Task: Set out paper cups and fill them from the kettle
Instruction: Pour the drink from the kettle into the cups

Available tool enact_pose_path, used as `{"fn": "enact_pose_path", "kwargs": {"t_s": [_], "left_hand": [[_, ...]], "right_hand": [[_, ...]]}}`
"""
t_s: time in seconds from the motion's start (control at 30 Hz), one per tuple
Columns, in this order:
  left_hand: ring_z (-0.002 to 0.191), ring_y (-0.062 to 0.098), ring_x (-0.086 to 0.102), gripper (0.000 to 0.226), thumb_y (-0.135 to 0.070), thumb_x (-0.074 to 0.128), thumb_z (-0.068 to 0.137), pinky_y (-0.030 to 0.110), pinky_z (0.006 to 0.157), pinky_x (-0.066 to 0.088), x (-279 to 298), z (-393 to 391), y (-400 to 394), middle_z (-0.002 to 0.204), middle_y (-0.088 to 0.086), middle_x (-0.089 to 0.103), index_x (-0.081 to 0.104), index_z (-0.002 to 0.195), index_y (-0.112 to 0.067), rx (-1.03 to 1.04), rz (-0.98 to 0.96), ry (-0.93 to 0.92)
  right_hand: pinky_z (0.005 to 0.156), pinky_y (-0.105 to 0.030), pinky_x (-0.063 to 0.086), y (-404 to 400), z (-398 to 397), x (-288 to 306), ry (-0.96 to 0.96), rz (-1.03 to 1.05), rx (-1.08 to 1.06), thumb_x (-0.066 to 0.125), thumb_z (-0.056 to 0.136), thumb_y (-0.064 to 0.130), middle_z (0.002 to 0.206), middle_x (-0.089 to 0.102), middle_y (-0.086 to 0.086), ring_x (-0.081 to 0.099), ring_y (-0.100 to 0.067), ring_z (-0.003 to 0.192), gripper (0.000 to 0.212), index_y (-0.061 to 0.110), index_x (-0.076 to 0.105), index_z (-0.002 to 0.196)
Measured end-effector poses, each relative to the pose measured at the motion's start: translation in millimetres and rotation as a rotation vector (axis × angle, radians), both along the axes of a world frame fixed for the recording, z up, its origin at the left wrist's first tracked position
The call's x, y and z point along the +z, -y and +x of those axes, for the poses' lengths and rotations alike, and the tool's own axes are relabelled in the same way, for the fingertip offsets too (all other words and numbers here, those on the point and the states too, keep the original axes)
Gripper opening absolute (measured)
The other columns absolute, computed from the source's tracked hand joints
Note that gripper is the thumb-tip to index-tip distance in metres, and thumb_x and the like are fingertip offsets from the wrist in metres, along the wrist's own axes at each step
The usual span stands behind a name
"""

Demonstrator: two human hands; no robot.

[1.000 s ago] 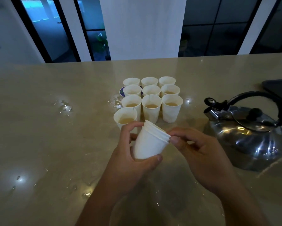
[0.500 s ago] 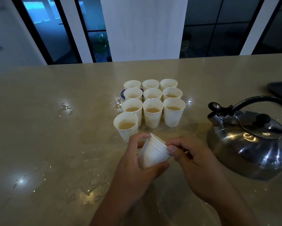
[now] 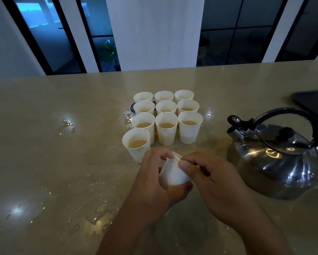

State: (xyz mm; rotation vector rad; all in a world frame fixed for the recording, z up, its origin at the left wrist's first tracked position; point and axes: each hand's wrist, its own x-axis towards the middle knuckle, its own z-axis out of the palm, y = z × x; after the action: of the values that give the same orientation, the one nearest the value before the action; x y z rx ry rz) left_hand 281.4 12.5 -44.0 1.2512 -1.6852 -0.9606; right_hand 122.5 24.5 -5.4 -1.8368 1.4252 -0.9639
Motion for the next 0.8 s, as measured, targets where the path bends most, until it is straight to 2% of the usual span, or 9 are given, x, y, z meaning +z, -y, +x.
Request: {"fn": "enact_pose_path", "kwargs": {"t_s": [0.07, 0.13, 0.2, 0.27, 0.4, 0.57, 0.7, 0.8], "left_hand": [[0.101, 0.021, 0.064, 0.061, -0.050, 0.080, 0.061, 0.040, 0.068, 0.061, -1, -3, 1, 0.119, -0.003, 0.055, 0.043, 0.109, -0.046, -0.006, -0.004, -0.039], [0.096, 0.029, 0.066, 0.056, -0.050, 0.080, 0.064, 0.050, 0.066, 0.059, -1, -3, 0, 0.113, 0.009, 0.061, 0.046, 0.107, -0.042, 0.004, 0.012, -0.124], [0.094, 0.030, 0.067, 0.052, -0.050, 0.080, 0.068, 0.054, 0.065, 0.058, -2, -3, -2, 0.110, 0.012, 0.061, 0.047, 0.106, -0.039, 0.016, 0.017, -0.174], [0.097, 0.028, 0.067, 0.051, -0.051, 0.080, 0.069, 0.054, 0.065, 0.058, -2, -3, -4, 0.112, 0.010, 0.060, 0.048, 0.107, -0.037, 0.020, 0.010, -0.178], [0.101, 0.023, 0.063, 0.048, -0.047, 0.079, 0.068, 0.050, 0.066, 0.058, -2, -1, -7, 0.114, -0.001, 0.057, 0.049, 0.105, -0.039, 0.047, -0.076, -0.109], [0.101, 0.028, 0.060, 0.047, -0.043, 0.079, 0.066, 0.053, 0.067, 0.054, 2, -3, -7, 0.112, 0.000, 0.053, 0.048, 0.101, -0.042, 0.054, -0.134, -0.055], [0.103, 0.014, 0.056, 0.046, -0.049, 0.076, 0.062, 0.044, 0.069, 0.057, 7, -3, -8, 0.113, -0.014, 0.046, 0.047, 0.098, -0.047, 0.063, -0.118, -0.001], [0.103, -0.001, 0.047, 0.048, -0.058, 0.070, 0.057, 0.023, 0.070, 0.051, 8, -2, -10, 0.115, -0.022, 0.040, 0.044, 0.097, -0.049, 0.049, -0.095, 0.080]], "right_hand": [[0.064, -0.013, 0.039, 0, 0, 2, -0.006, -0.010, -0.021, 0.054, 0.093, 0.037, 0.088, 0.063, 0.029, 0.057, 0.002, 0.086, 0.017, 0.042, 0.065, 0.081], [0.065, -0.019, 0.043, -1, 0, 4, 0.037, -0.009, -0.021, 0.056, 0.093, 0.034, 0.082, 0.066, 0.022, 0.058, -0.003, 0.083, 0.020, 0.035, 0.070, 0.078], [0.064, -0.028, 0.047, -4, 1, 6, 0.109, 0.014, 0.002, 0.058, 0.094, 0.030, 0.077, 0.067, 0.011, 0.060, -0.009, 0.075, 0.021, 0.029, 0.073, 0.078], [0.063, -0.030, 0.047, -5, 1, 6, 0.147, 0.039, 0.016, 0.059, 0.094, 0.027, 0.074, 0.067, 0.006, 0.060, -0.012, 0.070, 0.022, 0.026, 0.074, 0.077], [0.062, -0.027, 0.047, -7, 1, 4, 0.125, 0.072, 0.022, 0.060, 0.095, 0.026, 0.074, 0.068, 0.008, 0.060, -0.012, 0.071, 0.022, 0.027, 0.074, 0.079], [0.060, -0.015, 0.045, -9, 0, 2, 0.176, 0.039, -0.042, 0.060, 0.094, 0.023, 0.073, 0.068, 0.012, 0.059, -0.006, 0.069, 0.023, 0.029, 0.073, 0.076], [0.060, -0.012, 0.044, -9, 1, -1, 0.169, 0.011, -0.062, 0.060, 0.094, 0.021, 0.071, 0.066, 0.016, 0.058, -0.004, 0.069, 0.025, 0.031, 0.071, 0.074], [0.062, -0.007, 0.042, -4, -6, -2, 0.212, -0.046, -0.179, 0.059, 0.094, 0.023, 0.081, 0.067, 0.021, 0.059, 0.002, 0.075, 0.024, 0.038, 0.068, 0.078]]}}
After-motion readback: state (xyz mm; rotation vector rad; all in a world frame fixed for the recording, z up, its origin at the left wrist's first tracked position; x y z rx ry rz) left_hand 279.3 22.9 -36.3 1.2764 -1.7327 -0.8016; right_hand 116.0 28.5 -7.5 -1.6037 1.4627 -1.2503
